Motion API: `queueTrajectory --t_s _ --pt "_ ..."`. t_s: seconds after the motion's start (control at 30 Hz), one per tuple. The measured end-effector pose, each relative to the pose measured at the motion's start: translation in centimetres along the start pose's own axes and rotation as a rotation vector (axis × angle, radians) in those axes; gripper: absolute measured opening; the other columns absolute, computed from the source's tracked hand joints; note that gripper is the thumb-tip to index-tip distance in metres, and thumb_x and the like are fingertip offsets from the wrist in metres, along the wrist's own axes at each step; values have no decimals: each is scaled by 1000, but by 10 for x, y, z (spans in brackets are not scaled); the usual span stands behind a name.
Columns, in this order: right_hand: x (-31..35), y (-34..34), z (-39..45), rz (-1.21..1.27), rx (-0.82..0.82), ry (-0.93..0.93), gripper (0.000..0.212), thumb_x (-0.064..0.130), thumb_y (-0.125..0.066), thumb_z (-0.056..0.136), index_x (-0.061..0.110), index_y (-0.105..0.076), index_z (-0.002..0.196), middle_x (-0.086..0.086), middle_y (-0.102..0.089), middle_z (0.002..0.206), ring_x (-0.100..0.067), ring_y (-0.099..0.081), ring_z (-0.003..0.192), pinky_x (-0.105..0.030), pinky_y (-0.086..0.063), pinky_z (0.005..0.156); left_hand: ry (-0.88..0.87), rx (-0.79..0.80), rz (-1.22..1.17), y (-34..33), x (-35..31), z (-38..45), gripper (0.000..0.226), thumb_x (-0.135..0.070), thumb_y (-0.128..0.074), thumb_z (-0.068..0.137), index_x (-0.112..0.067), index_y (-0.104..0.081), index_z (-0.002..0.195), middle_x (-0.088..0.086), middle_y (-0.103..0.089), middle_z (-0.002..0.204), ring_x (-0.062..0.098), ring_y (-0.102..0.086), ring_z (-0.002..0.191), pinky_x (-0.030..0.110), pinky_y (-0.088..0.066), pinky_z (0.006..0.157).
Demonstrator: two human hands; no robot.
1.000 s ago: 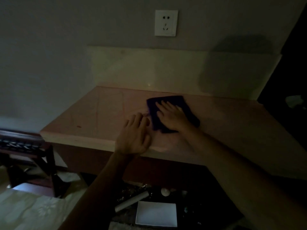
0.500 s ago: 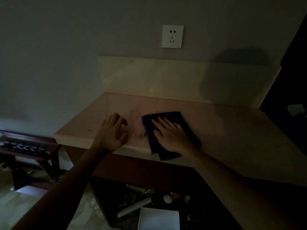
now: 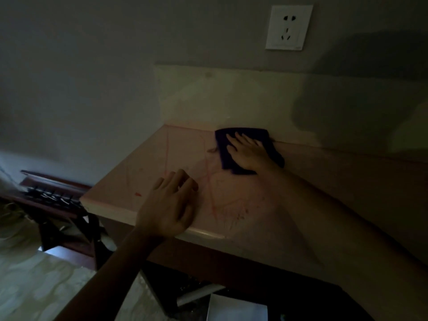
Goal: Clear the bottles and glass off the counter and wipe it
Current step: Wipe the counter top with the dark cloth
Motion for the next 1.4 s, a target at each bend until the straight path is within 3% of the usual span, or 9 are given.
queueTrajectory --t_s 0.2,0.37,0.5,0.63,0.77,1.07,1.23,1.4 --pt "34 -7 -76 -9 -11 53 56 49 -9 99 36 -5 153 7 -2 163 -14 -2 150 -41 -3 121 17 -63 -74 7 2 -3 31 -37 -35 90 -15 -56 99 4 -49 100 22 -47 81 37 -40 72" --pt "81 -14 -185 29 -85 86 53 49 -12 100 40 -8 152 11 -4 162 -10 -3 150 -39 -3 120 48 -92 -174 15 4 -7 27 -35 -34 88 -14 -51 95 0 -45 97 16 -42 80 30 -29 70" --pt "106 -17 -232 29 -150 58 52 52 -11 99 42 -10 151 15 -6 162 -8 -3 149 -37 -5 121 6 -95 -99 24 47 -22 32 -37 -35 88 -13 -55 97 3 -48 98 24 -49 82 36 -38 72" --pt "106 -17 -210 33 -111 12 53 55 -8 98 44 -8 150 15 -4 162 -7 -2 149 -37 -6 120 34 -40 8 26 97 -25 36 -43 -35 87 -16 -57 100 4 -50 102 24 -50 83 37 -39 74" --pt "102 -19 -137 22 -62 -20 56 59 -8 96 44 -8 150 13 -4 162 -9 -3 149 -39 -5 119 -57 0 84 21 109 -23 33 -41 -37 89 -16 -56 100 4 -50 100 26 -51 81 36 -36 72" --pt "98 -15 42 -7 -27 -93 59 57 -11 96 39 -11 152 8 -6 163 -14 -6 150 -42 -6 119 -36 -25 -75 20 117 -23 24 -30 -41 88 -15 -54 102 2 -48 102 24 -48 82 39 -41 76" --pt "107 -16 33 -11 -16 -98 59 54 -11 97 36 -8 153 5 -4 163 -15 -5 150 -41 -5 119 -45 -49 -83 22 116 -24 20 -27 -45 88 -14 -53 101 4 -47 100 22 -45 80 36 -39 74" --pt "152 -24 -54 -10 -56 3 56 52 -12 98 38 -8 152 6 -5 163 -13 -5 150 -40 -6 120 -21 -93 -175 25 115 -25 23 -30 -37 90 -14 -51 100 2 -45 99 19 -44 82 35 -37 73"
Point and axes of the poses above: each hand's wrist, its own z-axis towards the middle knuckle, its own y-axis out of the back of the hand, x = y × z, the point moved 8 cm from there along z, towards the middle knuckle
